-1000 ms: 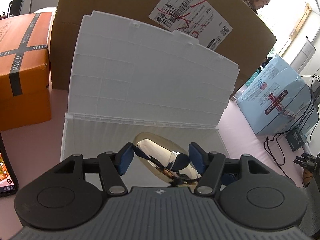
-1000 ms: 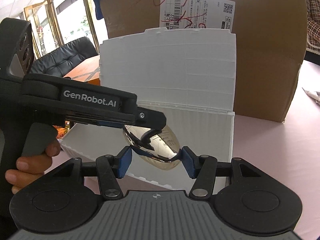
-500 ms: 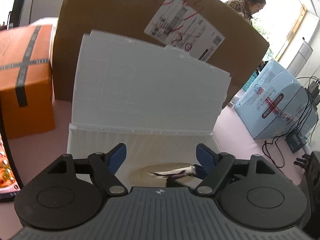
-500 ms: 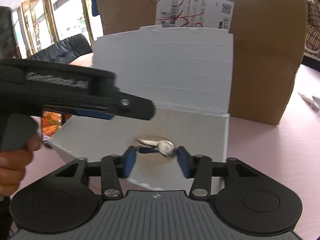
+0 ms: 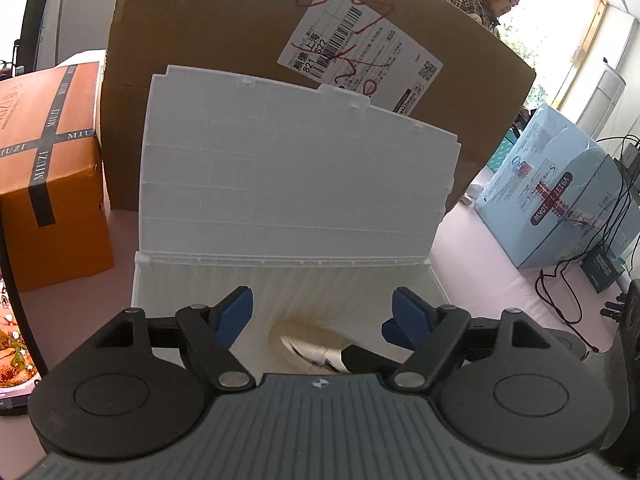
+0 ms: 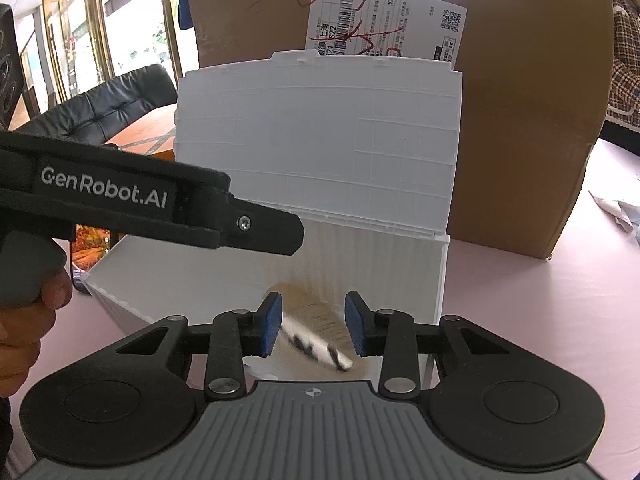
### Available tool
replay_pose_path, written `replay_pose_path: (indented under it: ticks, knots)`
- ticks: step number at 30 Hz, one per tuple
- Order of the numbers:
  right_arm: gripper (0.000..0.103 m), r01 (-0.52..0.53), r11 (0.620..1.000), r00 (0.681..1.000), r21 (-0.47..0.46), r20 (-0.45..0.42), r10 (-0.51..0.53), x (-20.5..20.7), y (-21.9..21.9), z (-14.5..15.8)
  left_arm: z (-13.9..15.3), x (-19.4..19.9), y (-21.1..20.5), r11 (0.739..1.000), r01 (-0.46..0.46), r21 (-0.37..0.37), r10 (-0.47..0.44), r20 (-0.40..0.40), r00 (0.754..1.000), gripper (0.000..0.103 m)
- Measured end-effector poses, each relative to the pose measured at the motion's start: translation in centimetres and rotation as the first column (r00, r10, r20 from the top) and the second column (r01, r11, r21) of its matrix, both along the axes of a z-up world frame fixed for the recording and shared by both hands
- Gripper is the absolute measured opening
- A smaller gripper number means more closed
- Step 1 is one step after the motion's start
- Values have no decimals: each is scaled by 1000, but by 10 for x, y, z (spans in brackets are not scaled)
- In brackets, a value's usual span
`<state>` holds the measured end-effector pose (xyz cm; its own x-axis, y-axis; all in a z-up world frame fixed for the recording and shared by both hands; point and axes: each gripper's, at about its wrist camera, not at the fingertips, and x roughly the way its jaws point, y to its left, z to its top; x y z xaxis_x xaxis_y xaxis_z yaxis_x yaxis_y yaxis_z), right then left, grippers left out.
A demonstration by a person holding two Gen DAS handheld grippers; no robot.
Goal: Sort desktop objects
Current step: 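Open the left gripper to release the gold egg in the box, then withdraw the left tool from the box and move it back to the grey cloth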
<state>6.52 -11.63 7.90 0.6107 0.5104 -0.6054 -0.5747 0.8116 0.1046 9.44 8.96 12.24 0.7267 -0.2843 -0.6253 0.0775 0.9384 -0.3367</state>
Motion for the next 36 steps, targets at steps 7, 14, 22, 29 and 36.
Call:
replay_pose_path:
  ticks: [7, 14, 22, 29, 36]
  knots:
    - [84, -8, 993, 999, 118, 50, 2, -2, -6, 6, -4, 1, 6, 999, -10, -53, 9, -18, 1000, 87]
    - [103, -59, 955, 992, 292, 127, 22, -11, -17, 18, -4, -2, 23, 977, -60, -202, 56, -22, 998, 103]
    - [103, -53, 944, 977, 325, 212, -18, -15, 0, 26, 6, -13, 15, 988, -47, -150, 59, 81, 995, 103]
    - [103, 3, 947, 949, 321, 298, -104, -18, 23, 18, 4, -19, 10, 991, -99, -90, 113, 163, 980, 103]
    - [103, 128, 924, 736, 361, 590, -332, -56, 35, -19, -14, -56, -13, 959, -284, 9, 242, 500, 832, 103]
